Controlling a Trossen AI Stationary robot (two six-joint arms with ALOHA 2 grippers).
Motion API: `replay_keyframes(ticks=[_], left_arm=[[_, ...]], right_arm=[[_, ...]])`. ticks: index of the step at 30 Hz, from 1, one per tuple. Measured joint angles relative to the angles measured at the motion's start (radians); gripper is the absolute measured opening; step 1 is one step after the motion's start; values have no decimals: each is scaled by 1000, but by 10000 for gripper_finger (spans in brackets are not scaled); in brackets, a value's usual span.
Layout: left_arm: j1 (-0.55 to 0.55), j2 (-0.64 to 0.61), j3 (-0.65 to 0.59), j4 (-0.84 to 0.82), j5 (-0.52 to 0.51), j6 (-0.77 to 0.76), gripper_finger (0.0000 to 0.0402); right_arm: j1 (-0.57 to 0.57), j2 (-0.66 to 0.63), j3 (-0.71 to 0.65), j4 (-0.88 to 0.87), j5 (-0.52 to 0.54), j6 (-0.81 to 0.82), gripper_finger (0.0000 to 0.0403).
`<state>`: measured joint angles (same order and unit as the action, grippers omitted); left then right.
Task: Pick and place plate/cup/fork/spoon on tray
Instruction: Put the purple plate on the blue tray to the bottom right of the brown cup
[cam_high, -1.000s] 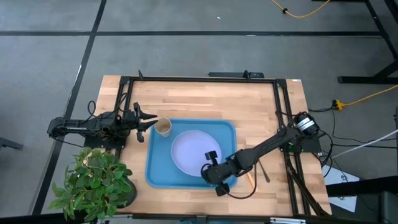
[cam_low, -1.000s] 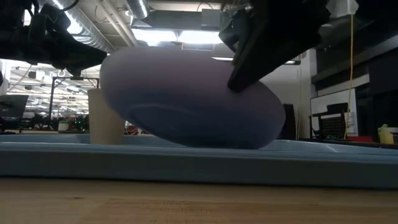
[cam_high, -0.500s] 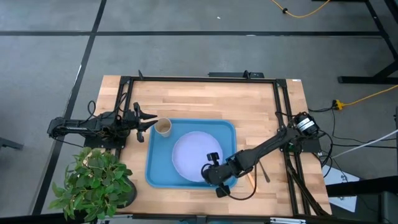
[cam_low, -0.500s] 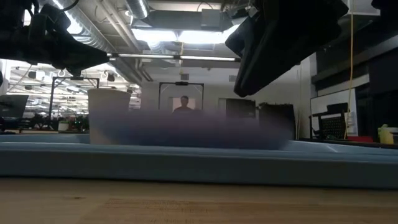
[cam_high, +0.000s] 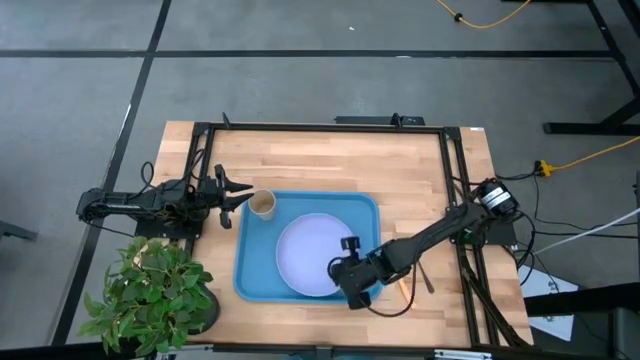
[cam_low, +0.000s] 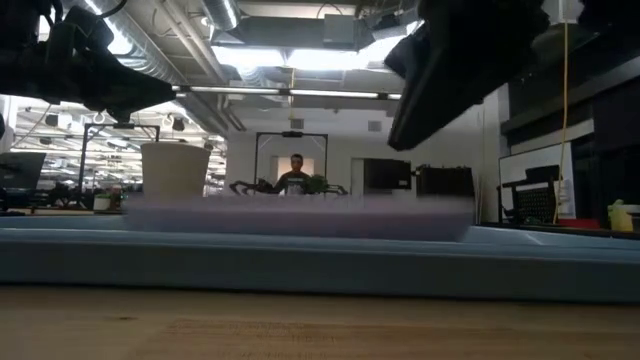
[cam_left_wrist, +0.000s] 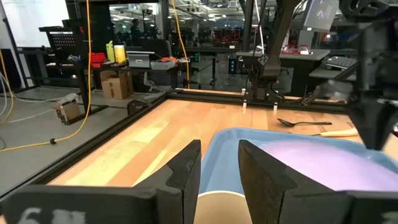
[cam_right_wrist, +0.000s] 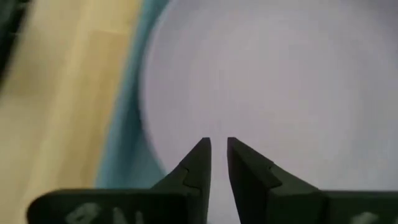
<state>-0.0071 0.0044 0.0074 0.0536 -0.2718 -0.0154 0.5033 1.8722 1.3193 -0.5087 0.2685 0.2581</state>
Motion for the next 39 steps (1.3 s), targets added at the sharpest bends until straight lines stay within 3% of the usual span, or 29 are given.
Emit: replay_keyframes(ticks=[4, 9, 14, 21, 39], left_arm=[[0, 0, 0, 0, 0, 0, 101], [0, 0, 0, 1, 0, 0, 101], [0, 0, 0, 1, 0, 0, 101], [0, 0, 0, 1, 0, 0, 101], [0, 0, 0, 0, 0, 0, 101]], right_arm=[[44, -23, 0, -87, 96, 138, 58], [80, -19, -1, -230, 73, 469, 58], [104, -17, -5, -283, 45, 597, 58], [102, -17, -67, -254, -4, 653, 58], [-5, -15, -186, -71, -60, 495, 58]])
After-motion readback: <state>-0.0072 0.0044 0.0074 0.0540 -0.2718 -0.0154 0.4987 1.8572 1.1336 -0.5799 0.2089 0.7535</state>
